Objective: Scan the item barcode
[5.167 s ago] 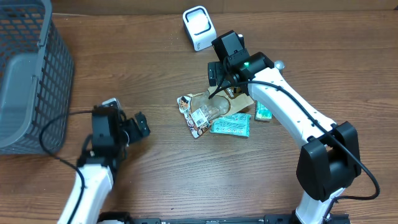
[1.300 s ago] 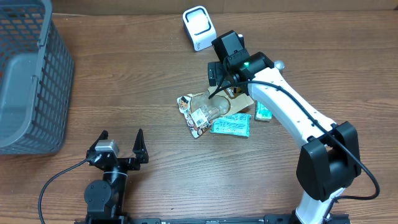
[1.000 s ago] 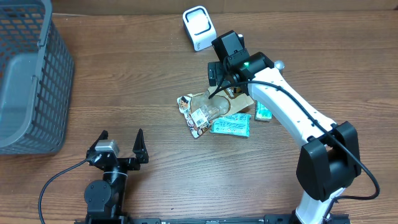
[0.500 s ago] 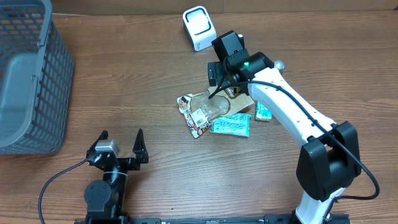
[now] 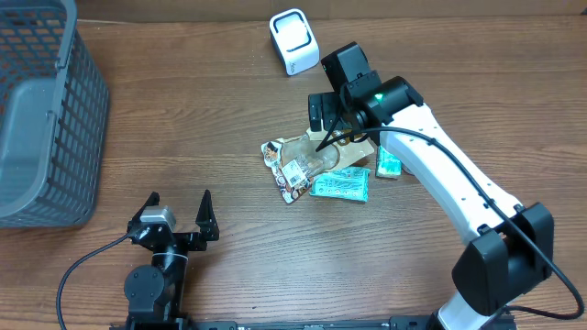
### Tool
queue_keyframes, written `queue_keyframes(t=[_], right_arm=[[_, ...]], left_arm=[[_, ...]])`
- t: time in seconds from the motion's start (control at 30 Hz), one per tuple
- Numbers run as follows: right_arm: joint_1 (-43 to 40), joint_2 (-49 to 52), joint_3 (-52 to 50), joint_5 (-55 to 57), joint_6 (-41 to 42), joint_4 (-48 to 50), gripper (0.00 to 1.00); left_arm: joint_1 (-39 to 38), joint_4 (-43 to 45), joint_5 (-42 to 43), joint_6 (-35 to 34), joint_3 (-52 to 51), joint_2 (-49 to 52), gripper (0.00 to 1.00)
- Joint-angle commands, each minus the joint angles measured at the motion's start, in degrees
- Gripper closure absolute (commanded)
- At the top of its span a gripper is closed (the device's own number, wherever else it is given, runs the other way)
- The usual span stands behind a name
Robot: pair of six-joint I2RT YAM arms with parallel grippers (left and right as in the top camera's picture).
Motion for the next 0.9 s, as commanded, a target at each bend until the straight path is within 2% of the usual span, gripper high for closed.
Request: queue_keyframes(t=[0.0, 0.5, 0.6, 0.87], right_arm=[[-0.3, -1.5, 0.3, -0.9, -0.1, 0.3, 0.0], [-0.7, -3.0, -0.1, 2.1, -0.4, 1.8, 0.0], [-0.9, -8.4, -1.3, 6.5, -0.7, 2.0, 0.0], [-5.0, -26.3, -7.4, 6.8, -1.7, -0.3, 0.0]], left_arm=[[0.3, -0.1, -0.4, 1.5, -0.2, -0.7, 0.01], [0.3, -0.1, -0.4, 1.5, -0.2, -0.7, 0.01], [0.3, -0.1, -0.4, 1.5, -0.2, -0.7, 0.0], [0.3, -0.1, -0.4, 1.5, -0.2, -0.7, 0.01]])
